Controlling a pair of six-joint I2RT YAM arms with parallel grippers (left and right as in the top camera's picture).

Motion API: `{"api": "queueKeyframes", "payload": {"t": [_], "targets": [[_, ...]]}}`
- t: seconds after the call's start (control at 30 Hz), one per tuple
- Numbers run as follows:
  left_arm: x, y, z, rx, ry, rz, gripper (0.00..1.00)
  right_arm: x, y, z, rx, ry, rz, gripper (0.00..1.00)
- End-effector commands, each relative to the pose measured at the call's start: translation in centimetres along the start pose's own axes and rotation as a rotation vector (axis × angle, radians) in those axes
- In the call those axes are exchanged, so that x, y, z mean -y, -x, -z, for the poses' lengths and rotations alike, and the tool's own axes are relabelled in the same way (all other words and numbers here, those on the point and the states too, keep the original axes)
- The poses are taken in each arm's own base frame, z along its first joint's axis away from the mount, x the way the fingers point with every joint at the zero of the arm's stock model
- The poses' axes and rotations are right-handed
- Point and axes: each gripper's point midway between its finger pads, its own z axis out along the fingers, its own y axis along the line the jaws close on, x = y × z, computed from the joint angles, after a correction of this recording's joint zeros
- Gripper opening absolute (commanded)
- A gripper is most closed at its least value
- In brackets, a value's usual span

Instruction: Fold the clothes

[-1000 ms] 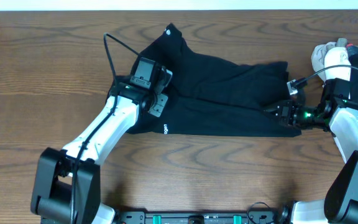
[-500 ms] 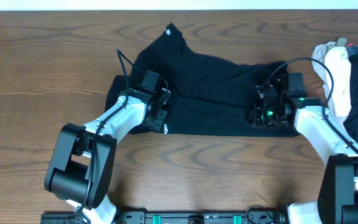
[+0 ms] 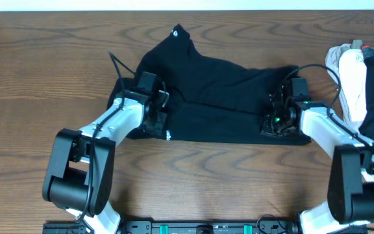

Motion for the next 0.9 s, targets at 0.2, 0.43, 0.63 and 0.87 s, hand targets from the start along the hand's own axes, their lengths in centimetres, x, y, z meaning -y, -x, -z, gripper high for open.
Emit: {"api": "queueKeyframes", "payload": {"t": [0.2,0.43,0.63,0.87], "targets": [[-1.2,-1.2,-0.9,-0.051,0.035,0.036,0.06,0.7,2.2,-1.0,0.074,-0.003,-0.018,0.03],[-1.2,-1.2,-0.9,-0.051,0.035,0.035,0.05,2.1,4.4,-0.1,0.141,0.043,-0.08,0.03],[-1.6,-1.2,-0.9,-0.052,0.057,0.035,0.06,4.0,5.1,0.9,0.156,0.085,-0.145,0.03],[-1.6,-1.2,-0.9,-0.052,0.061,0.035,0.06,3.0,6.7,2.2,0.215,0.226,-0.045,0.07]]}}
